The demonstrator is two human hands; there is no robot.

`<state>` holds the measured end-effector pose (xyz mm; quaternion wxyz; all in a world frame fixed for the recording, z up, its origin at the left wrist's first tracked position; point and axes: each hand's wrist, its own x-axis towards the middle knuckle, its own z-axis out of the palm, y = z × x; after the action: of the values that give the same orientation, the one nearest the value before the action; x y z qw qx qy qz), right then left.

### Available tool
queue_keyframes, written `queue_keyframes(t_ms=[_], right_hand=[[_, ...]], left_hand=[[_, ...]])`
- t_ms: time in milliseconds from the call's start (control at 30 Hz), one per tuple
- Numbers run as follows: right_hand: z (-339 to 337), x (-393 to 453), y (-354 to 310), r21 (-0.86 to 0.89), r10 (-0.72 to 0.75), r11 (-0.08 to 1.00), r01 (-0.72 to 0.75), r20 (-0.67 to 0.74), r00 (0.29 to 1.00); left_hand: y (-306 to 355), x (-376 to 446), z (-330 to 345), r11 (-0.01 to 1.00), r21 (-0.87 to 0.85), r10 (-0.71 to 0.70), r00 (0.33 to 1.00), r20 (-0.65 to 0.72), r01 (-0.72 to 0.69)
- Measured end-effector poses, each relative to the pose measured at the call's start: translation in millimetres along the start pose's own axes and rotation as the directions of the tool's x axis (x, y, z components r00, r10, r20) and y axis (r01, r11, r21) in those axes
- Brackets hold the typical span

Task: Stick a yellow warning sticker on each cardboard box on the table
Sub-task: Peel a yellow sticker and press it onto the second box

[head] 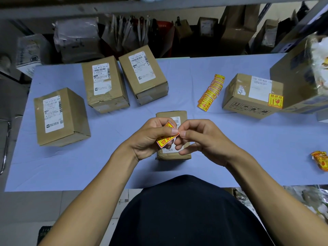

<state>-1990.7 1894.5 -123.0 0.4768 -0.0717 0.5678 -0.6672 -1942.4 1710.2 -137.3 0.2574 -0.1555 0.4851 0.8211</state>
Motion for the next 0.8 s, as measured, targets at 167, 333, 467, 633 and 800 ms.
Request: queue_keyframes(t_ms=[167,333,467,633,800], right_hand=[[3.7,0.8,0.9,-0.053,-0.035,0.998,0.034,-0.013,0.999],[5.9,2.0,0.0,-0.097,-0.057,0.994,0.054,-0.026,0.998],[9.9,4.1,1.4,-0.107,-0.114,0.989,0.105,-0.087,0.990],[9.8,8.6,7.1,-0.141,-0.195,0.977,0.162,-0.264,0.944],[8.7,12.7,9.8,-0.239,-0.268,0.951,0.197,-0.313,0.911]], left_hand=[[-0.6,0.4,-2.4,1.000,-0.004,0.009,1.000,0.005,-0.009],[-1.7,0.0,-4.2,0.999,-0.027,0.020,1.000,-0.010,-0.020],[-1.7,1.6,-2.4,0.995,-0.030,0.088,0.985,-0.147,-0.093],[-9.7,3.4,5.2,0.817,0.518,0.502,0.753,-0.426,-0.251],[-17.6,-1.0,15.8,0.793,0.505,0.516,0.817,-0.259,-0.341]])
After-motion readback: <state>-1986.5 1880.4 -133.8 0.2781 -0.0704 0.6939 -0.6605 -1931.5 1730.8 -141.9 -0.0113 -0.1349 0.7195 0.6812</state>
